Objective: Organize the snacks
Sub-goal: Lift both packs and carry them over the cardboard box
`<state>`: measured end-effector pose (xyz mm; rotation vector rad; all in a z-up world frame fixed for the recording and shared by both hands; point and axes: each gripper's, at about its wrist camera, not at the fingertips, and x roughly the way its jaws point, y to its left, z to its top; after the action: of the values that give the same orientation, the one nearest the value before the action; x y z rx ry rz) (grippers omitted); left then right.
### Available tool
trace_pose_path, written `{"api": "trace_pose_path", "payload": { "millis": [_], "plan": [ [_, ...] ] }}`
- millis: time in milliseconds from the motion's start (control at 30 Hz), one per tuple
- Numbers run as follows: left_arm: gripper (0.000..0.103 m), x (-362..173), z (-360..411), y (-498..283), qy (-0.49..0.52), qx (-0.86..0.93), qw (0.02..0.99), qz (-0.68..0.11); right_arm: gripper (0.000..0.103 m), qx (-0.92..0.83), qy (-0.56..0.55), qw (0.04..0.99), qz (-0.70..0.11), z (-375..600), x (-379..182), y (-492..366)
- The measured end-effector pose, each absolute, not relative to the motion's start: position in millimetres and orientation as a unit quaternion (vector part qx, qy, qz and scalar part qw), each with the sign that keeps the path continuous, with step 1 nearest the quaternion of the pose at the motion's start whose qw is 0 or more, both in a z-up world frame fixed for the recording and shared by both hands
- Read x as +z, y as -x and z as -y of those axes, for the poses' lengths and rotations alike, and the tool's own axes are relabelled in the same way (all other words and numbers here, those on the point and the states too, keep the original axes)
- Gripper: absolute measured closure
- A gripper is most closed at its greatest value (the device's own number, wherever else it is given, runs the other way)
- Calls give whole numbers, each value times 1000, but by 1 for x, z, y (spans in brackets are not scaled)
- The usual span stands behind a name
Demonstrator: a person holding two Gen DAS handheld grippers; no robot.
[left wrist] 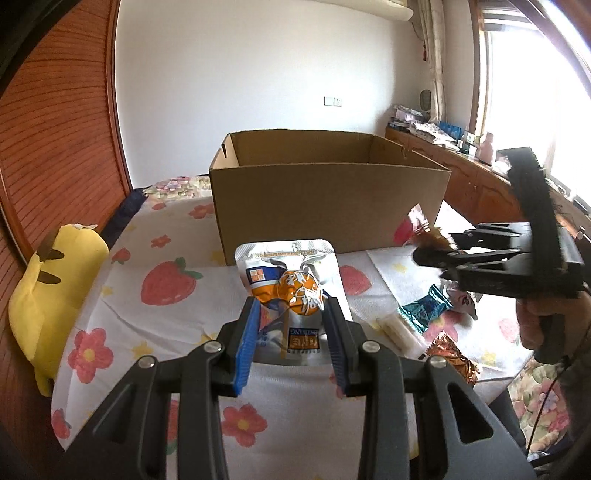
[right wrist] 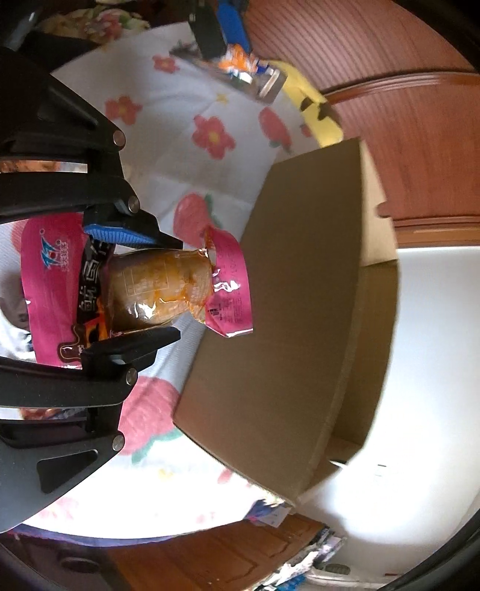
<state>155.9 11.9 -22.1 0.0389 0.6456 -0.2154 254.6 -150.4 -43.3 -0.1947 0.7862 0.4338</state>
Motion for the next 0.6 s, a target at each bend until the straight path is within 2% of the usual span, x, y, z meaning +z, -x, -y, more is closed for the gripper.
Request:
{"api": "trace_pose_path", "payload": {
  "millis": [333, 600],
  "plan": [
    [69, -16, -6, -152, -17, -110, 945, -306, 62, 213, 83, 914, -335, 164, -9, -211],
    [69, -12, -1, -149, -13, -112, 948, -297, 62, 207, 72, 918, -332, 175, -10, -190]
  ]
}}
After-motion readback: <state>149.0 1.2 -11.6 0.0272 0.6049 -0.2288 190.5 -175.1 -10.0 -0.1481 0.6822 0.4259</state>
